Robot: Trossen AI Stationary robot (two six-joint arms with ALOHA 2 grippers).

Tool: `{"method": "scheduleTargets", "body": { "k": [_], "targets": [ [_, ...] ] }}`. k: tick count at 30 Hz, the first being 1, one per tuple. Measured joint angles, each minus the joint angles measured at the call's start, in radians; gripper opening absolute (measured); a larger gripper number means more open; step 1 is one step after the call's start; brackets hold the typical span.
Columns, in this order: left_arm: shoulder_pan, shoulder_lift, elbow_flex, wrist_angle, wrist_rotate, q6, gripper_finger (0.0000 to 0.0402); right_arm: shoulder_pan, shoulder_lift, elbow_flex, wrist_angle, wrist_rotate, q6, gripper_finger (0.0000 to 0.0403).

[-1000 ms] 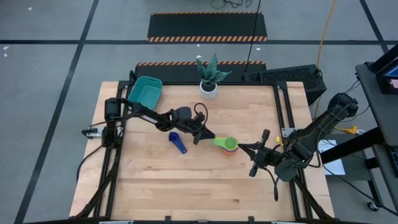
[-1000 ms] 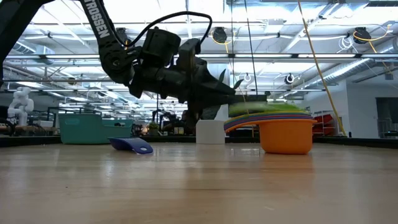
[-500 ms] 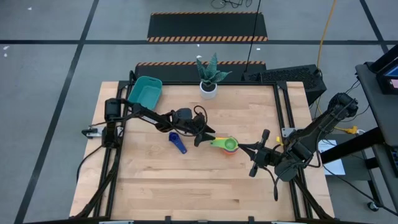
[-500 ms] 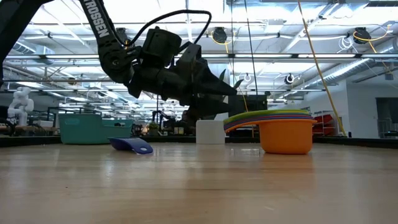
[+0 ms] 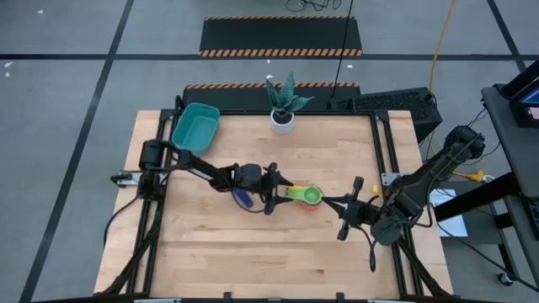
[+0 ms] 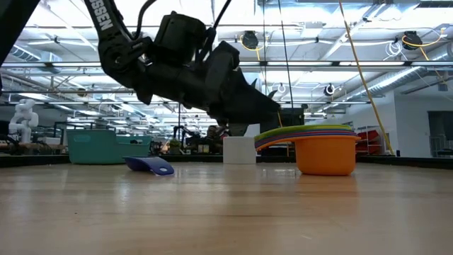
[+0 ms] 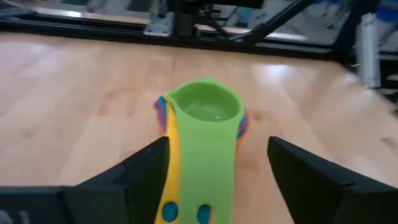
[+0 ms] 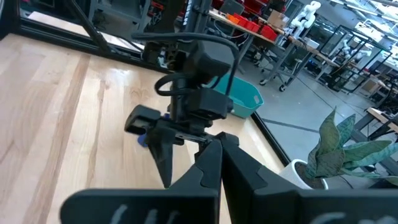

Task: Nest measuring cups in basket
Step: Stack the green measuring cup on top of the yellow measuring cup

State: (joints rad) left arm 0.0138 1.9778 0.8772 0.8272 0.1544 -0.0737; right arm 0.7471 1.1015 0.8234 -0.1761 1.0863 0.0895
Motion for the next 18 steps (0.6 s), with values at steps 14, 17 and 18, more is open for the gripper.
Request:
{"method": "scheduleTargets", "body": {
  "k": [14,17,18],
  "targets": [
    [-0.032,0.0,0.0,-0.111,-0.163,0.024,0.039,-0.001,0.0,0.0,0.0,0.009,-0.003,0.0],
    [-0.03,0.0,0.0,-0.113,-0.164,0.024,0.0376,0.0,0.0,0.0,0.0,0.009,-0.003,0.0],
    [-0.028,0.0,0.0,-0.116,-0.165,0.032,0.037,-0.001,0.0,0.0,0.0,0.009,-0.003,0.0]
  ]
}}
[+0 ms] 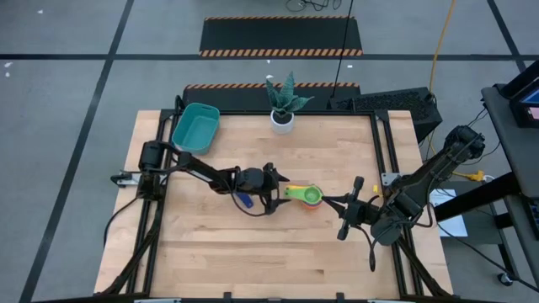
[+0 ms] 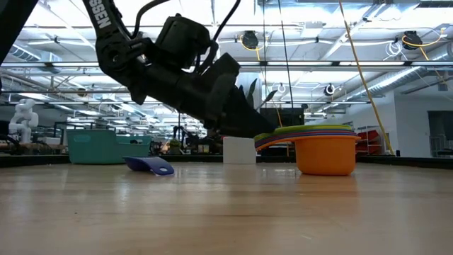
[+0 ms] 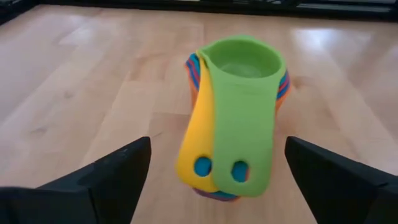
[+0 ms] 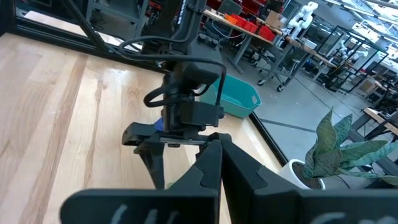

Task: Nest measuring cups in basket
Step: Stack the green measuring cup on top of the yellow measuring cup

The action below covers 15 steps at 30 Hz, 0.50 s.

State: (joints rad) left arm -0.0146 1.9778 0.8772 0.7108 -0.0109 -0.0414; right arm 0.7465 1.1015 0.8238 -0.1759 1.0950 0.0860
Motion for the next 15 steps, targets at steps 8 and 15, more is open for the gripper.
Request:
{"method": "scheduleTargets", "body": {
  "k": [8,15],
  "targets": [
    [0.014,0.015,0.0,-0.012,0.006,0.041,0.0333,0.0,0.0,0.0,0.006,0.0,-0.016,0.0],
    [0.032,0.015,0.001,-0.018,0.026,0.047,0.0305,0.0,0.0,0.001,0.012,0.0,-0.023,0.0]
  ]
}}
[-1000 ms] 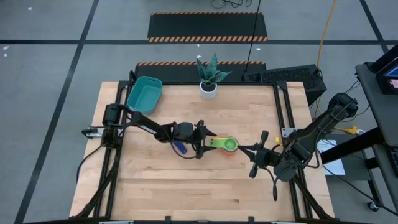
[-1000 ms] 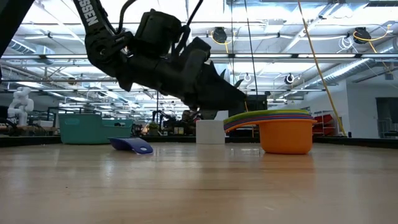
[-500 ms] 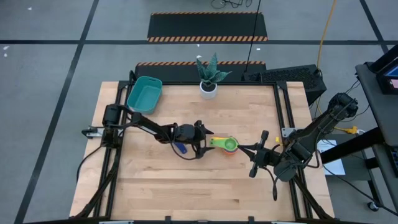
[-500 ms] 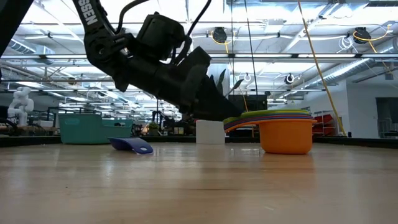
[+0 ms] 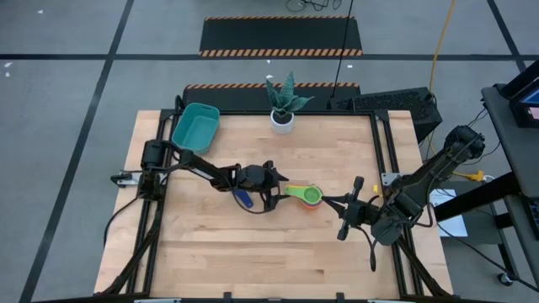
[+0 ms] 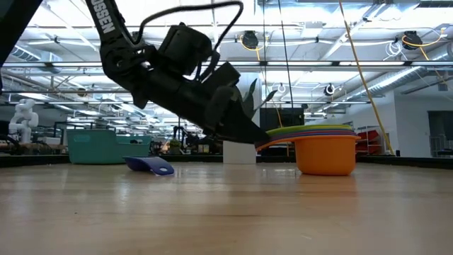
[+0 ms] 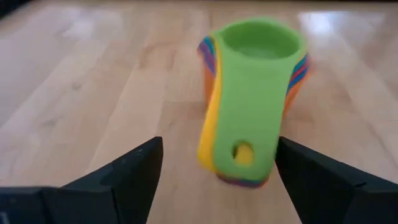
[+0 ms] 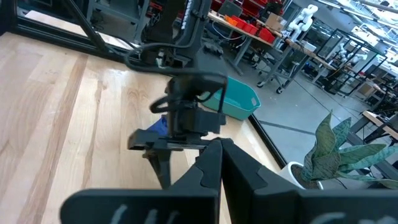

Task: Nest measuring cups in basket
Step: Stack the green measuring cup on top of the yellow measuring cup, then stack the dark blue measuring cup on top of the green measuring cup

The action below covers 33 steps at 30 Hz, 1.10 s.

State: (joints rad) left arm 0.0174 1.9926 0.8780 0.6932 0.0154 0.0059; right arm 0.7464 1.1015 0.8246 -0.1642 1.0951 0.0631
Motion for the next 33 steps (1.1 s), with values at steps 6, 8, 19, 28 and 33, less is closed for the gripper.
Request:
{"method": "scheduleTargets", "body": {
  "k": [6,8,19,28,33],
  "targets": [
    [0.02,0.0,0.0,-0.003,0.097,0.011,0.0276,0.0,0.0,0.0,0.004,0.0,0.0,0.0],
    [0.02,0.0,0.0,-0.003,0.105,0.013,0.0269,0.0,0.0,0.0,0.005,0.0,0.0,0.0],
    [0.005,0.0,0.0,0.013,0.115,-0.003,0.0258,0.0,0.0,0.0,0.008,0.0,-0.004,0.0],
    [0.002,0.0,0.0,0.004,0.114,-0.017,0.0255,0.0,0.0,0.0,0.011,0.0,-0.005,0.0],
    [-0.005,-0.014,-0.001,-0.086,-0.015,0.002,0.0255,0.0,0.0,0.0,0.011,0.0,-0.005,0.0]
  ]
}}
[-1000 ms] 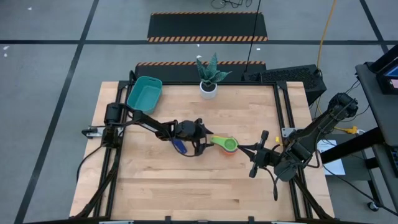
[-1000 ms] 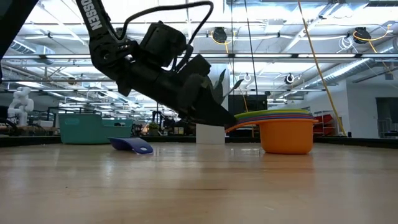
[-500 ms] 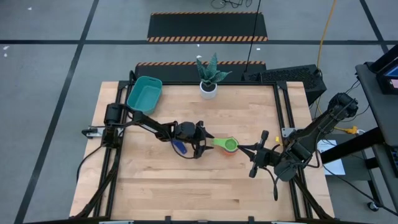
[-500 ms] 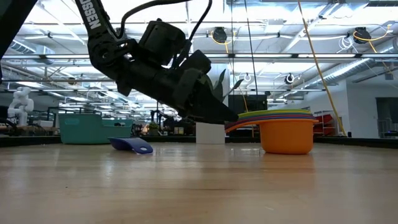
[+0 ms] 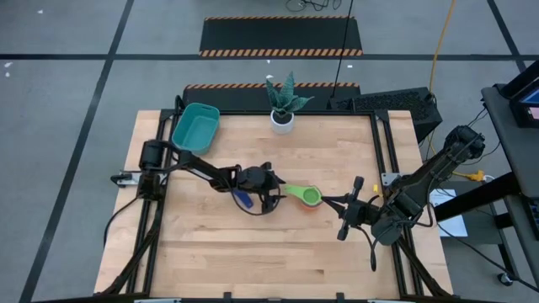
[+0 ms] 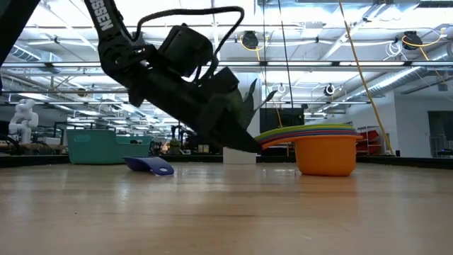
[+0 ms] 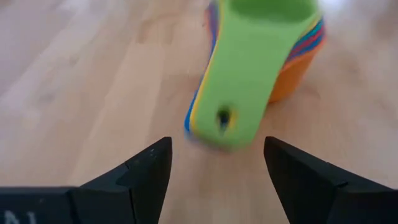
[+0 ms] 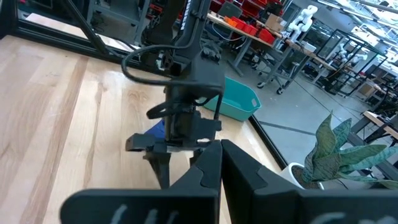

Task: Nest measuring cups in basket
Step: Stack the dark blue measuring cup on top of the green measuring cup

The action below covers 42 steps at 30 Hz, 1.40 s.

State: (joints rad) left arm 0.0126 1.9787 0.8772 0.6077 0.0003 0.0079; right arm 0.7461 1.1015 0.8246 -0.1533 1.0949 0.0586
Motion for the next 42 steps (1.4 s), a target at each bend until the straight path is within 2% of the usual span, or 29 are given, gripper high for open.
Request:
{"method": "scheduleTargets", "body": {
  "k": [4,14,19,23,30,36,40,42],
  "targets": [
    [-0.007,-0.063,0.0,-0.12,-0.011,0.035,0.0255,0.001,0.0,0.0,-0.008,-0.027,0.0,0.0],
    [-0.087,-0.257,-0.001,-0.571,-0.012,0.025,0.0255,0.001,0.0,0.0,-0.01,-0.05,0.008,0.0],
    [-0.131,-0.297,-0.001,-0.735,-0.107,-0.04,0.0255,0.001,0.0,0.0,0.0,-0.058,0.023,0.0],
    [-0.176,-0.295,-0.001,-0.844,-0.165,-0.036,0.0255,0.001,0.0,0.0,0.01,-0.059,0.026,0.0],
    [-0.244,-0.295,0.0,-0.898,-0.259,0.011,0.0255,0.001,0.0,0.0,0.012,-0.059,0.027,0.0],
    [-0.231,-0.295,-0.002,-0.893,-0.254,0.066,0.0255,0.001,0.0,0.0,0.016,-0.059,0.027,0.0],
    [-0.186,-0.295,-0.004,-0.895,-0.243,-0.01,0.0255,0.001,0.0,0.0,0.043,-0.078,0.027,0.0],
    [-0.173,-0.295,-0.004,-0.895,-0.186,-0.037,0.0255,0.001,0.0,0.0,0.076,-0.11,0.024,0.0]
  ]
}}
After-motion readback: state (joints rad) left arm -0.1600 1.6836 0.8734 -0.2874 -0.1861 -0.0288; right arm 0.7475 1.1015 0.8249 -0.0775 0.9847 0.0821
